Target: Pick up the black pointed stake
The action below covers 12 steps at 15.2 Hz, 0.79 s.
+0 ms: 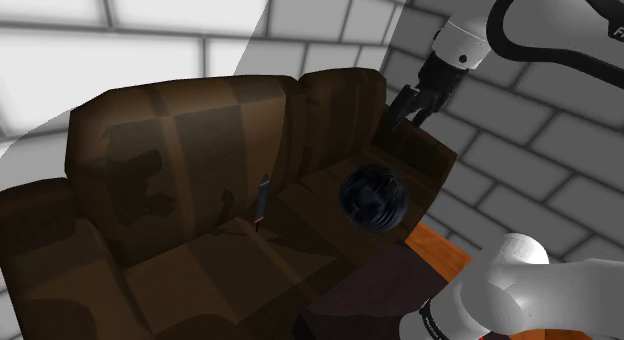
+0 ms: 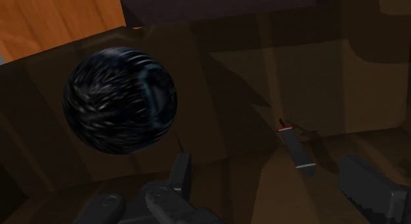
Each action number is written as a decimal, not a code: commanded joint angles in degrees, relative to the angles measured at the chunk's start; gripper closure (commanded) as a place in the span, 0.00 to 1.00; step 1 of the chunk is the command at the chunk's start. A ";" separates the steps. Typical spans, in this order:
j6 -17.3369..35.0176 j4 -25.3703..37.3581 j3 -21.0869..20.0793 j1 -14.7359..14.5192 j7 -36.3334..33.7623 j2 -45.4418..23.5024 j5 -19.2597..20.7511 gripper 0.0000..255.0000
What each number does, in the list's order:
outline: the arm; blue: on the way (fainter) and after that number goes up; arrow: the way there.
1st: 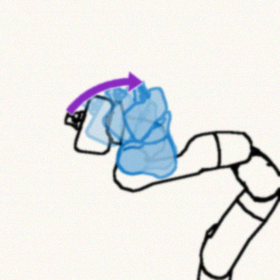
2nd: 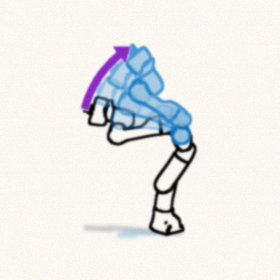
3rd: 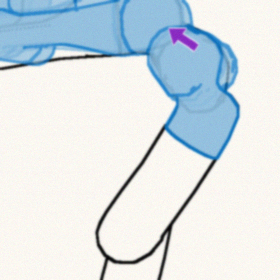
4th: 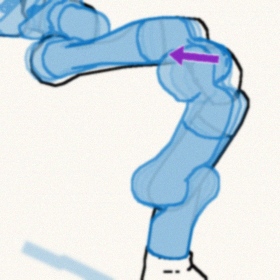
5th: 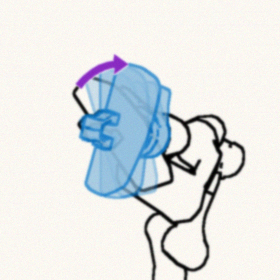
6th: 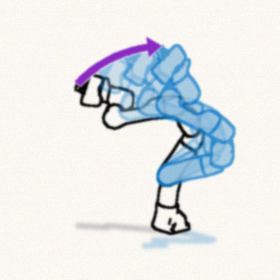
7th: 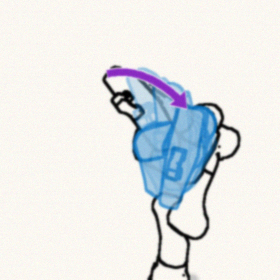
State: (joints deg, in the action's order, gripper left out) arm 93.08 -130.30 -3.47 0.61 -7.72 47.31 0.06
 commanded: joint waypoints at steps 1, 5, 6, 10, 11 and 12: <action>0.00 0.00 0.00 0.00 0.00 0.00 0.00 0.00; 13.00 -10.44 -2.79 -1.18 -0.77 3.14 0.41 0.00; 16.37 -12.82 -3.53 -1.45 -1.03 3.56 0.56 0.00; 30.55 -21.28 -6.79 -2.20 -2.51 3.43 1.46 0.00; 34.30 -23.11 -7.70 -2.24 -3.02 2.90 1.82 0.00; 38.14 -24.80 -8.68 -2.17 -3.59 2.14 2.24 0.00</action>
State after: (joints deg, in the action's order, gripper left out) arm 126.56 -152.10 -11.11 -1.36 -10.65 49.24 2.00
